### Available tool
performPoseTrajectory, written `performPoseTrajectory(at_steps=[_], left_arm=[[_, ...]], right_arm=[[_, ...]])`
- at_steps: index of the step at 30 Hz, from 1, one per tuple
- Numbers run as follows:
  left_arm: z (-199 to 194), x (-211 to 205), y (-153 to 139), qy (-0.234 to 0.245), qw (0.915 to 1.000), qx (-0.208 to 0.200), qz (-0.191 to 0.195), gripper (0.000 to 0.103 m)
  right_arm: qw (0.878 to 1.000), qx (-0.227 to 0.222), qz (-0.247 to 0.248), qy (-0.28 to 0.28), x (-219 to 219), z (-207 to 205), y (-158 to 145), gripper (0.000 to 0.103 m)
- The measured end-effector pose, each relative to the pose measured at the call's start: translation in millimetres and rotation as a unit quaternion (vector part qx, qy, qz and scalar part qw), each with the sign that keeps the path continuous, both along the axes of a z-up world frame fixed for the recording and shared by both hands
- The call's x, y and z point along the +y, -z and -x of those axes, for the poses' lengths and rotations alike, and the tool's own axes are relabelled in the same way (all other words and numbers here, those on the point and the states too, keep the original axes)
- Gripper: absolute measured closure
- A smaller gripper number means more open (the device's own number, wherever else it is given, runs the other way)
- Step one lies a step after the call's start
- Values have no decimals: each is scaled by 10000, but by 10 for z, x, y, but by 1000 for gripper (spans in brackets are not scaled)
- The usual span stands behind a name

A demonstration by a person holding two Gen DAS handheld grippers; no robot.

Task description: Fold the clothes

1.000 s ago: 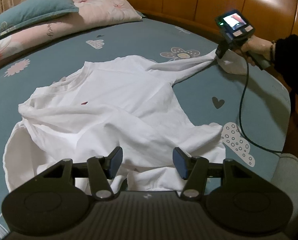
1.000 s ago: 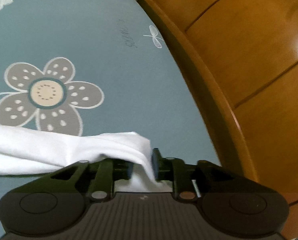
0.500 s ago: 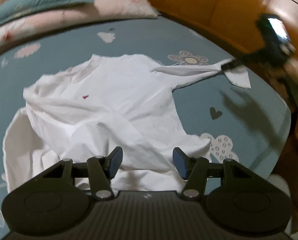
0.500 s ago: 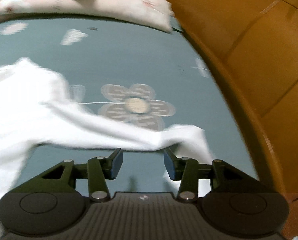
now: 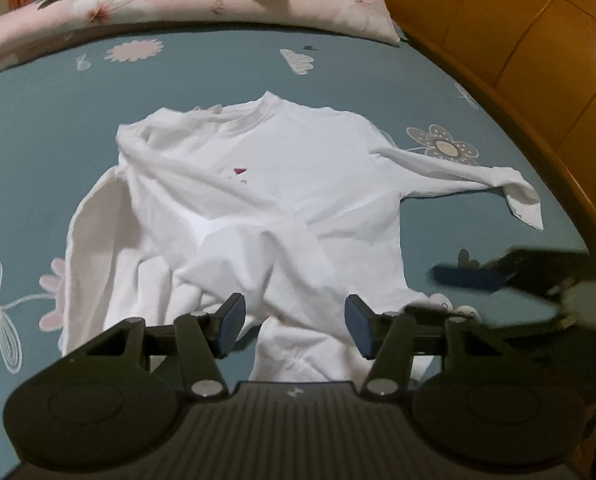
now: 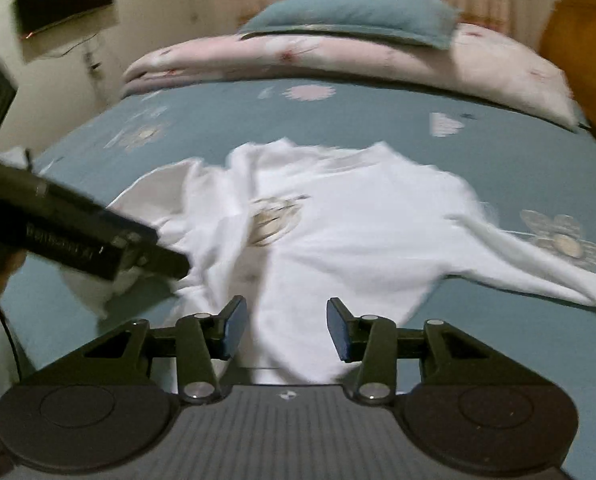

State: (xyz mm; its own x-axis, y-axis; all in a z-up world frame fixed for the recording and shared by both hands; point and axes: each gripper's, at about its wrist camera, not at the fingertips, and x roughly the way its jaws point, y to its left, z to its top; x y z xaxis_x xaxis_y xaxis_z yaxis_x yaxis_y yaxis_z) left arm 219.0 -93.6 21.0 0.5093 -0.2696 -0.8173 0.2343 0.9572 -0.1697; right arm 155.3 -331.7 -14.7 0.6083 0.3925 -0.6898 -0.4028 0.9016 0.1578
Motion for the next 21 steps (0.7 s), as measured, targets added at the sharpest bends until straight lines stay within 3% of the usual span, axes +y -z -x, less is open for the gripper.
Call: performPoseTrajectory(at_steps=[7, 8, 10, 18, 21], left_arm=[[15, 206, 11, -60, 9993, 144, 341, 43], [7, 220, 18, -62, 9992, 149, 370, 43], [-8, 252, 35, -77, 9989, 171, 436, 43], [-101, 278, 144, 34, 9956, 424, 829, 43], [-159, 232, 184, 74, 9958, 555, 719, 42]], right_arm=[[9996, 268, -12, -10, 323, -90, 349, 65], [9996, 293, -3, 26, 349, -90, 377, 69], [9994, 343, 16, 99, 399, -89, 433, 96], [9967, 196, -627, -476, 623, 163, 226, 98], [9947, 172, -782, -646, 742, 195, 189, 98]])
